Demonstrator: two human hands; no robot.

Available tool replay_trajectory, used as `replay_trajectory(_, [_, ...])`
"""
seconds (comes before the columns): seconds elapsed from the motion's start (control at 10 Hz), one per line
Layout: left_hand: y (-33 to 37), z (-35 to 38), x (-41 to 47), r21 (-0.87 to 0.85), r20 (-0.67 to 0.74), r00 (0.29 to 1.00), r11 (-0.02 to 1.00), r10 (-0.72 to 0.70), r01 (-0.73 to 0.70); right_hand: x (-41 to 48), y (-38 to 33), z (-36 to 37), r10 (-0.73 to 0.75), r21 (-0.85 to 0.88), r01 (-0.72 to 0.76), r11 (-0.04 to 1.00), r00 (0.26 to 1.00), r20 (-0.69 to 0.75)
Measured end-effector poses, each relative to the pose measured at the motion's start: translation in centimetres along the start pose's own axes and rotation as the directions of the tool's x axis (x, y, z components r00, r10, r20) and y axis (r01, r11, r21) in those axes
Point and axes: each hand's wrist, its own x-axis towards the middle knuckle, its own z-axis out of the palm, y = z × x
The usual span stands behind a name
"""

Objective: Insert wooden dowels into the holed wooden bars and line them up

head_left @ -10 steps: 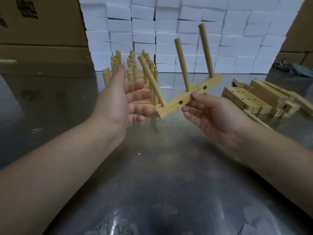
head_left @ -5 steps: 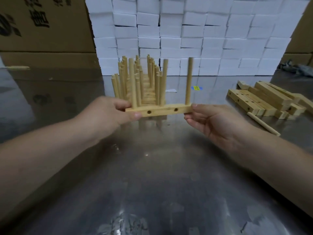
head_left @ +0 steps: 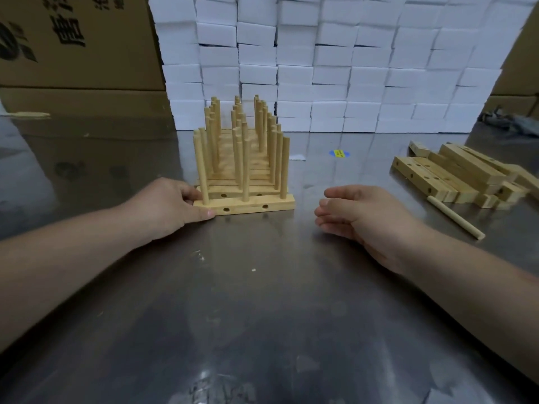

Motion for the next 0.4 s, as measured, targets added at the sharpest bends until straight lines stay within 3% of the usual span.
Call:
replay_trajectory(0.3, [0.42, 0.38, 0.36, 0.049, -0.057, 0.998, 0.999, 0.008, -0.005, 0.44, 0.49, -0.27, -0.006, 0.045, 0.005, 0.999, 0.999, 0.034])
replay_trajectory(0.4, [0.52, 0.07, -0.44, 0.128, -0.153, 0.988, 0.992, 0.036, -0.016, 0.01, -0.02, -0.09, -0.076, -0.014, 0.075, 0.997, 0.997, -0.033])
